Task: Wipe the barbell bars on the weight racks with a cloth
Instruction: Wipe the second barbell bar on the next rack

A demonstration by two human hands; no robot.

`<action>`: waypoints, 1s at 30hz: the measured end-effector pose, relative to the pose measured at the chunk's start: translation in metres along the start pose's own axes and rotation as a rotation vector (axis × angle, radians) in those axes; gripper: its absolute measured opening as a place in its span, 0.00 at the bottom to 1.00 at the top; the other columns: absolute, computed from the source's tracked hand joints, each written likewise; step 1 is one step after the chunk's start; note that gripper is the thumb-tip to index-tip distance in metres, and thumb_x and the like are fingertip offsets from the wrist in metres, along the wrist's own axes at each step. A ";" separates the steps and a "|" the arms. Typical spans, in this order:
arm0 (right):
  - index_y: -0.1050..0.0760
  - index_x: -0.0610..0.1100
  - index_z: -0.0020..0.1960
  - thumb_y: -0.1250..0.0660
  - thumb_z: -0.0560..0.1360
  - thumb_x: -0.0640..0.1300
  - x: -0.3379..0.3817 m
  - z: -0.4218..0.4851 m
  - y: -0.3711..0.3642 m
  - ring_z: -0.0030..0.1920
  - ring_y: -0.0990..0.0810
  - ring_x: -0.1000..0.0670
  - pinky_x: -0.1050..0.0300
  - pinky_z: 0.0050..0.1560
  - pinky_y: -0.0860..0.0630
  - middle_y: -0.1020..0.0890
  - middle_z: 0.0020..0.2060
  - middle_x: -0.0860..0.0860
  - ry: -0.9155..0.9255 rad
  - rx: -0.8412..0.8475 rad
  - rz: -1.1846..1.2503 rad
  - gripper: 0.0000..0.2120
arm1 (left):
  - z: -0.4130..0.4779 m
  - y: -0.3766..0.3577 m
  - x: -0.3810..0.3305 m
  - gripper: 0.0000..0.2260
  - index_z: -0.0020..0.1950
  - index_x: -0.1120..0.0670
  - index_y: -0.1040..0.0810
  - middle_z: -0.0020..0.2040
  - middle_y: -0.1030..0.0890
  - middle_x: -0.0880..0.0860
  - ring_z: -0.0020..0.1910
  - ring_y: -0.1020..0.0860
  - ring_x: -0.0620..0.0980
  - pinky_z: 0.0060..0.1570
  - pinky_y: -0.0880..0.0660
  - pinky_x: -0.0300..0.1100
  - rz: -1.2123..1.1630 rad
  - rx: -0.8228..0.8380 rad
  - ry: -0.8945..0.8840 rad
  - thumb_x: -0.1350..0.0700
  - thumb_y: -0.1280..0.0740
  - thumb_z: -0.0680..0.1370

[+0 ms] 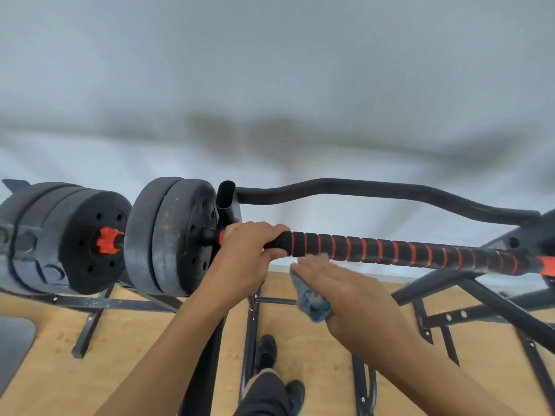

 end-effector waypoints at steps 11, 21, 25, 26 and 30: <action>0.25 0.44 0.40 0.37 0.78 0.40 -0.038 0.085 0.026 0.31 0.25 0.54 0.53 0.37 0.23 0.24 0.30 0.54 -0.243 -0.063 0.181 0.09 | -0.009 -0.005 0.007 0.18 0.70 0.46 0.20 0.56 0.15 0.40 0.58 0.20 0.47 0.68 0.31 0.56 0.116 -0.129 -0.116 0.50 0.26 0.80; 0.35 0.44 0.78 0.25 0.72 0.41 -0.012 0.027 -0.009 0.75 0.31 0.48 0.55 0.74 0.39 0.30 0.75 0.48 -0.072 -0.018 -0.144 0.37 | -0.011 -0.004 0.003 0.20 0.68 0.43 0.19 0.54 0.15 0.39 0.57 0.20 0.45 0.67 0.31 0.51 0.075 -0.182 -0.113 0.55 0.24 0.78; 0.22 0.44 0.68 0.17 0.58 0.42 -0.005 -0.003 -0.003 0.68 0.22 0.50 0.55 0.65 0.37 0.20 0.66 0.49 -0.013 -0.027 -0.272 0.39 | -0.009 -0.003 -0.001 0.29 0.79 0.45 0.32 0.57 0.19 0.40 0.58 0.26 0.44 0.69 0.41 0.45 0.125 -0.109 0.013 0.50 0.27 0.80; 0.21 0.46 0.68 0.17 0.59 0.43 -0.003 -0.009 0.001 0.67 0.22 0.50 0.57 0.64 0.34 0.19 0.66 0.50 0.001 -0.030 -0.230 0.37 | -0.008 -0.004 -0.002 0.26 0.78 0.45 0.32 0.57 0.20 0.41 0.59 0.27 0.45 0.68 0.40 0.46 0.169 -0.068 0.015 0.48 0.29 0.81; 0.28 0.52 0.72 0.28 0.74 0.41 -0.013 -0.005 0.032 0.61 0.21 0.54 0.55 0.60 0.21 0.20 0.63 0.56 -0.085 -0.104 0.027 0.28 | -0.007 -0.008 -0.011 0.12 0.65 0.46 0.25 0.51 0.23 0.42 0.52 0.29 0.46 0.62 0.38 0.46 0.290 -0.026 0.006 0.43 0.37 0.84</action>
Point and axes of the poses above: each hand's wrist, its own z-axis towards the middle knuckle, its own y-axis out of the back of the hand, x = y × z, the point moved 5 cm from there along z, towards the middle knuckle
